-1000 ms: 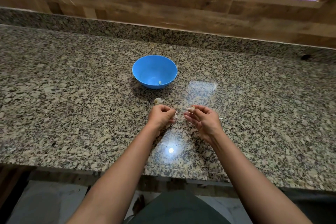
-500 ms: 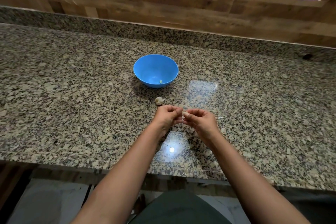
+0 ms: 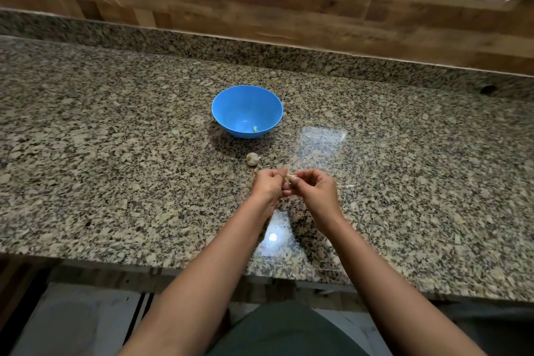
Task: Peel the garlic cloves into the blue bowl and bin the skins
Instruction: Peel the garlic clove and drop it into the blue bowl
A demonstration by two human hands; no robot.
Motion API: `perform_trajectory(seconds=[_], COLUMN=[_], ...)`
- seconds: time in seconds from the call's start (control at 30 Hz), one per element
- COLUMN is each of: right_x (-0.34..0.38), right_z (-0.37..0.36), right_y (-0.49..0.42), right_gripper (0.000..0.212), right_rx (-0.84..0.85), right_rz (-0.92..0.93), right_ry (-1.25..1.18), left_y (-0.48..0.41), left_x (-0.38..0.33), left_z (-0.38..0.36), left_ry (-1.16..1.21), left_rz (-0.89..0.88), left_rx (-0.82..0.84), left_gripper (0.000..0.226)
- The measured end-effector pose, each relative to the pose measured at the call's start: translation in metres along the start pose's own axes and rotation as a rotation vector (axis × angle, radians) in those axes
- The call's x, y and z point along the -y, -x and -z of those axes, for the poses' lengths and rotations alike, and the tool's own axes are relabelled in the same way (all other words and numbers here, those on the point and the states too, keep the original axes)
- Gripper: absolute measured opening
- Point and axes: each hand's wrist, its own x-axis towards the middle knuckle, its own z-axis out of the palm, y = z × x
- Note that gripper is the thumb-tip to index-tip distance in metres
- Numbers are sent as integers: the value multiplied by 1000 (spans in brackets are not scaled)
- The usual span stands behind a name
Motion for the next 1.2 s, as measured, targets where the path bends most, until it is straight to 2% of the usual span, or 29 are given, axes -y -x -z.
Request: perform_trajectory(seconds=[0.1, 0.17, 0.23, 0.4, 0.47, 0.57, 0.7, 0.77, 0.87, 1.03, 1.13, 1.2], right_x=[6, 9, 11, 12, 11, 9, 8, 9, 12, 15, 18, 18], right_z=[0, 3, 8, 10, 10, 10, 12, 13, 13, 12, 12, 12], right_y=[0, 1, 0, -3, -3, -2, -1, -1, -1, -1, -3, -5], right_gripper=[3, 7, 8, 6, 6, 6, 12, 13, 6, 4, 1, 3], right_rx=[12, 13, 26, 2, -11, 5, 65, 73, 71, 63, 39, 24], right_rz=[-118, -224, -287, -330, -326, -296, -196, -145, -94, -137, -284, -351], right_ry=[-243, -438, -510, -505, -516, -494, -225, -81, 1, -99, -342, -417], left_y=[-3, -5, -8, -6, -4, -5, -4, -4, -5, -7, -5, -2], left_x=[-3, -2, 1, 5, 4, 3, 0, -2, -5, -5, -6, -6], left_z=[0, 5, 11, 16, 16, 16, 17, 17, 16, 14, 14, 14], left_ry=[35, -23, -136, -340, -300, -215, -213, -205, -210, -207, -229, -251], left_rz=[7, -4, -44, -177, -193, -209, -208, -202, -199, -207, -221, -247], left_rx=[4, -8, -23, 35, 78, 87, 87, 95, 92, 58, 69, 94], left_gripper=[27, 27, 24, 13, 9, 16, 19, 14, 4, 5, 12, 16])
